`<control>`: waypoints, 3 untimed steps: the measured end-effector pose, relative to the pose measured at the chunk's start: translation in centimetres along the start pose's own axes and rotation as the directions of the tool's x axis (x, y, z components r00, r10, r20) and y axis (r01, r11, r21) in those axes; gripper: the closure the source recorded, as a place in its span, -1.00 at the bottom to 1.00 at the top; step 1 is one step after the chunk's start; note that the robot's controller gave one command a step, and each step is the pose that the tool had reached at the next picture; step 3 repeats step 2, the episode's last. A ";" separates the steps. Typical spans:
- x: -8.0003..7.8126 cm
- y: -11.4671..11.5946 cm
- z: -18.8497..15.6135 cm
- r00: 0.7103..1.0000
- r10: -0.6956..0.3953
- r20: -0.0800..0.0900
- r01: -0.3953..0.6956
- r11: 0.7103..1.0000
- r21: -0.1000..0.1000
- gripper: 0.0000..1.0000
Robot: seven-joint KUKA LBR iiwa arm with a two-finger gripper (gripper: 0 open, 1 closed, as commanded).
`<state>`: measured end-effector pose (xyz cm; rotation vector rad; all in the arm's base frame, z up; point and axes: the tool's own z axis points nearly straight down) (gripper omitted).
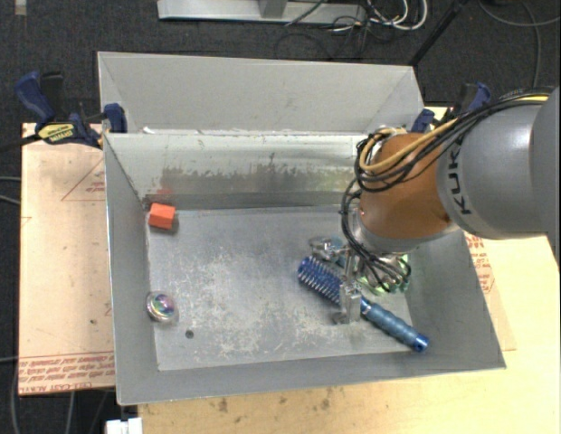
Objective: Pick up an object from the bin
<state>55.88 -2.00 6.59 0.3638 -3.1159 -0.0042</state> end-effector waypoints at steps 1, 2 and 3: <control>-0.1 0.0 -0.3 1.000 0.001 0.005 -0.001 1.000 -0.001 1.00; -4.5 1.4 -14.4 0.992 -0.127 0.016 0.127 0.992 0.006 1.00; -4.5 1.4 -14.4 0.992 -0.127 0.016 0.127 0.992 0.006 1.00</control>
Offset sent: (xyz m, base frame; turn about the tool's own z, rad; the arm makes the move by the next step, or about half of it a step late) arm 0.0000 0.0000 0.0000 0.0000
